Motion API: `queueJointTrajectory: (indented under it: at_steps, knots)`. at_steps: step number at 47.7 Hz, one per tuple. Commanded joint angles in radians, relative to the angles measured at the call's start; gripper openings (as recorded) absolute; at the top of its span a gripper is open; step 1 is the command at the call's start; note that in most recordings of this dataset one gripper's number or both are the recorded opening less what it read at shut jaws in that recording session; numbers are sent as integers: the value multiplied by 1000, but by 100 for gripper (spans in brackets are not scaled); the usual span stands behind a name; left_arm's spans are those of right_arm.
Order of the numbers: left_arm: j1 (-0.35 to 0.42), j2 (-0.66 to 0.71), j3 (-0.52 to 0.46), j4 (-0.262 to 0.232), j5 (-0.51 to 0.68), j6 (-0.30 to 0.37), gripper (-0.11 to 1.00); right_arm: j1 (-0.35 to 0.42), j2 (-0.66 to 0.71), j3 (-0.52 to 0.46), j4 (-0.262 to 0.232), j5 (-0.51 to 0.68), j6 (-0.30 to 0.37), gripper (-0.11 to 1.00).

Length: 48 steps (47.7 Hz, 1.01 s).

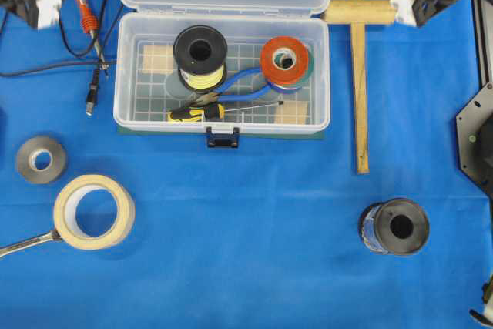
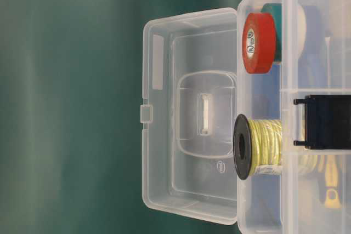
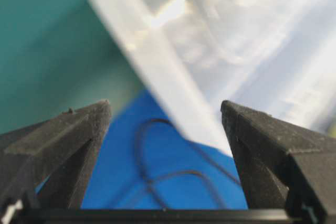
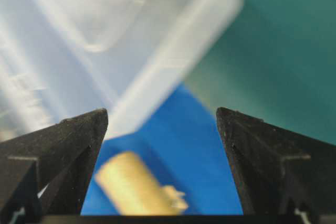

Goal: Open the tool box with both arms.

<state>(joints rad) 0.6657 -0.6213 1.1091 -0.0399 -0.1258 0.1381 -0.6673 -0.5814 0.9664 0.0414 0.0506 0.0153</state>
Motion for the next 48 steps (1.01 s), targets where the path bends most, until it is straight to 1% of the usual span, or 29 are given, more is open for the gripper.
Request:
queueJointTrajectory:
  at_steps: [1,7,13,14,15,19,26,31,39,48]
  knots:
    - [-71,-23,-5,0,12,2,82,63,-12,-8,12,5,2,83]
    - [-198,-57,11,0,38,2,82,161,-12,-2,17,23,2,83]
    - [-322,-91,23,0,52,-5,82,281,-14,2,18,34,2,83]
    - [-330,-92,25,0,54,-6,82,301,-12,2,18,34,2,83]
    - [-356,-98,26,0,55,-6,82,319,-12,2,18,34,2,83]
    - [-417,-107,32,0,64,-6,82,397,-11,3,18,34,3,83]
    - [-505,-104,43,0,89,-9,82,512,6,3,20,40,3,83]
    - [-546,-97,49,0,98,-9,82,554,25,2,21,40,3,83]
    - [-571,-120,52,0,103,-3,82,561,25,3,18,46,0,83]
    - [-571,-227,74,0,166,0,82,565,-67,40,20,81,0,83]
